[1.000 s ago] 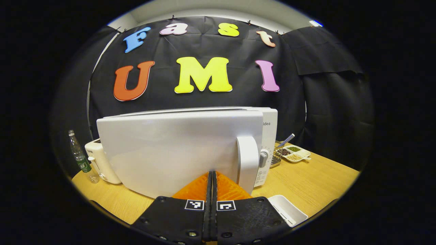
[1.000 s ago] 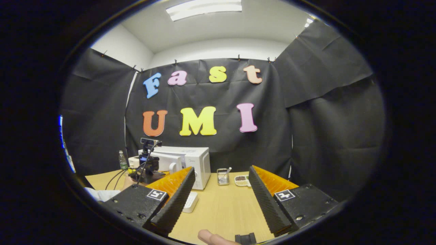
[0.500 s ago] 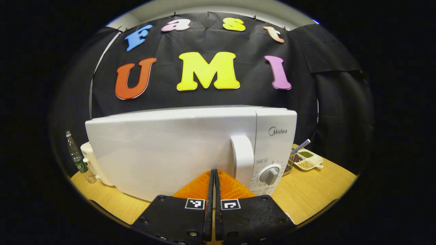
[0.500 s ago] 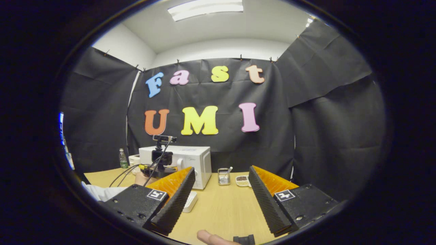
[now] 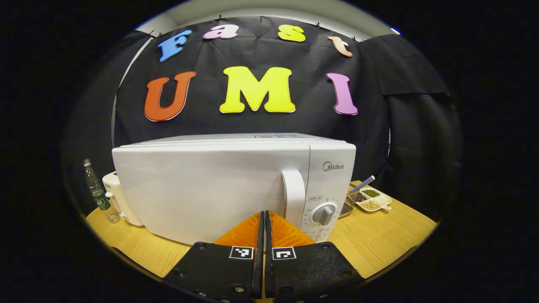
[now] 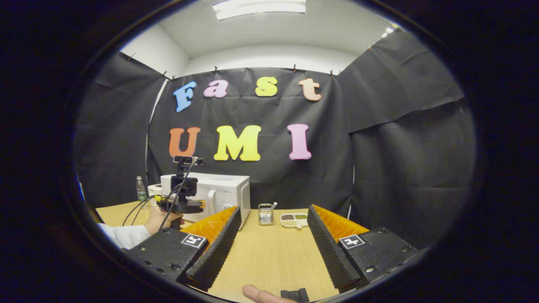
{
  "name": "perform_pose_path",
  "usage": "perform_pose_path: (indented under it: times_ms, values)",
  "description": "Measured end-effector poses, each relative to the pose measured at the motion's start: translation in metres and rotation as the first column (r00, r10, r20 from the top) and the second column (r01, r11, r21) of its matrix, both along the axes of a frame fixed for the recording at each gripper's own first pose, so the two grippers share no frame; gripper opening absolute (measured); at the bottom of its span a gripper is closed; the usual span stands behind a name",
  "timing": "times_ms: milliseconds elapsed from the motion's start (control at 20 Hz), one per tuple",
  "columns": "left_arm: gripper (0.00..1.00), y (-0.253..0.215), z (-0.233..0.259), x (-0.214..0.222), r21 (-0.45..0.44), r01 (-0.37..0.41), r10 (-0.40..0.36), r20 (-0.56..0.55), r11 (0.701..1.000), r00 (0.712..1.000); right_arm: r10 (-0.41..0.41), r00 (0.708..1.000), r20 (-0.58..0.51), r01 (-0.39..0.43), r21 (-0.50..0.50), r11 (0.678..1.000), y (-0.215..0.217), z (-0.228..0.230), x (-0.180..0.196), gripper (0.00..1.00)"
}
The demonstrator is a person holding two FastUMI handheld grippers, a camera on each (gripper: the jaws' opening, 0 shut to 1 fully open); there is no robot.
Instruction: Open the microwave oven with the left hand, put the food in, and close the microwave oven.
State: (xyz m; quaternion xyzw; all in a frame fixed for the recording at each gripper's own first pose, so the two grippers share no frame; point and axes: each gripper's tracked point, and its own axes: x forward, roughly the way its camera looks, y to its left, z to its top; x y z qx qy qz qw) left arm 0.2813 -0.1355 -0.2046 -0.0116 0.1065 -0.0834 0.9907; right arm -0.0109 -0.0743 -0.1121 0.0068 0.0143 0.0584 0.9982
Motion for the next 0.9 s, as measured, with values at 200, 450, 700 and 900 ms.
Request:
perform_pose_path:
  times_ms: [200, 450, 700, 900]
  values:
    - [0.24, 0.018, 0.019, -0.030, 0.026, -0.032, 0.031, 0.025, 0.999, 0.999, -0.001, 1.000, -0.001, 0.001, -0.002, 1.000, 0.008, 0.004, -0.006, 0.95]
    - [0.96, 0.045, 0.033, -0.077, -0.003, -0.068, 0.068, 0.007, 0.998, 0.998, -0.011, 1.000, 0.008, 0.012, -0.010, 1.000, 0.018, 0.014, -0.013, 1.00]
    - [0.96, 0.093, 0.055, -0.140, 0.013, -0.123, 0.124, -0.025, 0.992, 0.992, -0.015, 1.000, 0.016, 0.015, -0.020, 1.000, 0.035, 0.028, -0.018, 1.00]
    - [0.96, 0.122, 0.080, -0.196, 0.088, -0.148, 0.150, -0.012, 0.985, 0.989, -0.024, 0.999, 0.036, 0.025, -0.010, 1.000, 0.047, 0.045, -0.024, 1.00]
